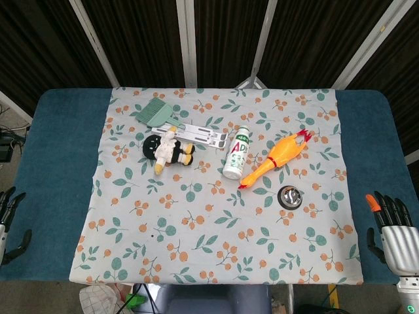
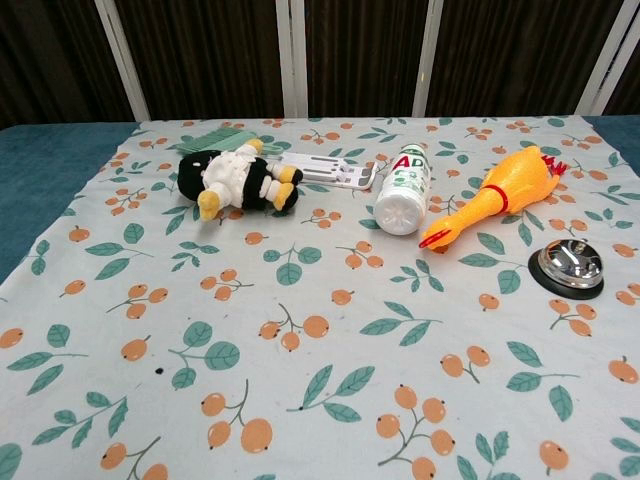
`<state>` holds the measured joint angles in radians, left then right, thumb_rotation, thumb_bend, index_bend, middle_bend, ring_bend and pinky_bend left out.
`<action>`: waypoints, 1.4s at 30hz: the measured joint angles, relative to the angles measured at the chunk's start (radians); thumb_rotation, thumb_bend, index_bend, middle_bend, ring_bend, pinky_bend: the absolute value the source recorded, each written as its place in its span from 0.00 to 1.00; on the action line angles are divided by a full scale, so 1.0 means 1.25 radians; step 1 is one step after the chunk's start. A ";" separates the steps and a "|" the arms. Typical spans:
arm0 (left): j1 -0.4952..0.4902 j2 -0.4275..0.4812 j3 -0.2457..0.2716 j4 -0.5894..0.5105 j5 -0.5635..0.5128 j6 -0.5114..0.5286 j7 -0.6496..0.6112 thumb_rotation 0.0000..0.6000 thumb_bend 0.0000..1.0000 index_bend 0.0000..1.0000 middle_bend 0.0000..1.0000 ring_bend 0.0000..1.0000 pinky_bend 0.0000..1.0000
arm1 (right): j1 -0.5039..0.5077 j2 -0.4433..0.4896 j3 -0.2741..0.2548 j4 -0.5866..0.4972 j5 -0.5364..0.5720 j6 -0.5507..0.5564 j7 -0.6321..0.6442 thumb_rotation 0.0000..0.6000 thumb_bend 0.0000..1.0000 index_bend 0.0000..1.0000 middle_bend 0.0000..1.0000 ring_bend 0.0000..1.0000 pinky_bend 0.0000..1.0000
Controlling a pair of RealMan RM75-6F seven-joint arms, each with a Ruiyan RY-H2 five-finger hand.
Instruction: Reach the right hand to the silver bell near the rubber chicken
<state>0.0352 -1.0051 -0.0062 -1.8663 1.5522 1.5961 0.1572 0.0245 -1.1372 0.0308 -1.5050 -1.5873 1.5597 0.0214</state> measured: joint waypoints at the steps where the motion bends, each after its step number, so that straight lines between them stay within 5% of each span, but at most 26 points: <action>1: 0.000 0.001 0.001 -0.001 0.000 -0.001 0.000 1.00 0.57 0.11 0.00 0.00 0.00 | 0.000 0.000 -0.001 -0.001 0.000 0.000 -0.001 1.00 0.69 0.00 0.00 0.00 0.00; 27: 0.009 -0.006 0.008 -0.015 0.010 0.008 0.037 1.00 0.57 0.11 0.00 0.00 0.00 | 0.026 -0.023 -0.041 -0.027 -0.065 -0.049 -0.025 1.00 0.69 0.00 0.00 0.00 0.00; 36: 0.004 -0.011 -0.001 -0.017 -0.010 -0.001 0.050 1.00 0.57 0.11 0.00 0.00 0.00 | 0.077 -0.038 -0.045 -0.097 -0.077 -0.127 -0.021 1.00 0.69 0.00 0.00 0.00 0.00; 42: 0.003 -0.013 -0.003 -0.015 -0.017 -0.002 0.050 1.00 0.57 0.11 0.00 0.00 0.00 | 0.140 -0.067 -0.013 -0.119 -0.019 -0.231 -0.034 1.00 0.69 0.00 0.00 0.00 0.00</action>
<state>0.0389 -1.0209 -0.0102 -1.8847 1.5307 1.5937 0.2191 0.1993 -1.2204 0.0147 -1.6541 -1.6115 1.2714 -0.0209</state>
